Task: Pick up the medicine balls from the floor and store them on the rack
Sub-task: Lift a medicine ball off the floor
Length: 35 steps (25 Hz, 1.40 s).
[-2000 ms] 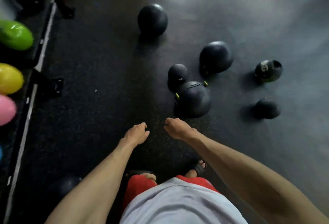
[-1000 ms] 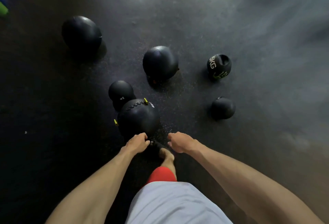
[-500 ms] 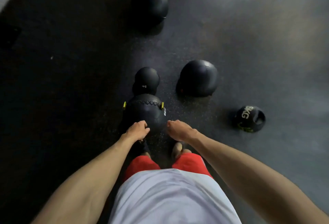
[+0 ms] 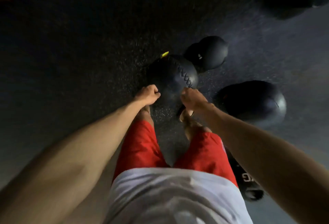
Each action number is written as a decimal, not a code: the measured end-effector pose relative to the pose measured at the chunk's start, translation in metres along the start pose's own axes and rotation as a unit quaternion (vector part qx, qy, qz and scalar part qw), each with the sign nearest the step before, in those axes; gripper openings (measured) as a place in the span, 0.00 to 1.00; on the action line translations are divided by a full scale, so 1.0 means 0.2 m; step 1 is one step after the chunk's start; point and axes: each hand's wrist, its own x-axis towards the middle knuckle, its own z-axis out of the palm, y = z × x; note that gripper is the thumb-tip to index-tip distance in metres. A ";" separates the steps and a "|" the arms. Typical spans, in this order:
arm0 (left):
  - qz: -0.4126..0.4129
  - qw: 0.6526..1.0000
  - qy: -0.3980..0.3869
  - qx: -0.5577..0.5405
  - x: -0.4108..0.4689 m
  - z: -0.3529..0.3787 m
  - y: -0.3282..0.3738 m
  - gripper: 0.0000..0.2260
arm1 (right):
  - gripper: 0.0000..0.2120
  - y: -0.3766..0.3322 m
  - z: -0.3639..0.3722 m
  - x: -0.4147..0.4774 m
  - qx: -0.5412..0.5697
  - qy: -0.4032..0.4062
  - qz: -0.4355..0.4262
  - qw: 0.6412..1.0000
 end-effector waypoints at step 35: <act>-0.051 0.967 0.117 -0.221 1.47 0.25 -0.41 0.54 | 0.46 -0.20 -0.05 1.71 -0.047 0.191 -0.061 0.979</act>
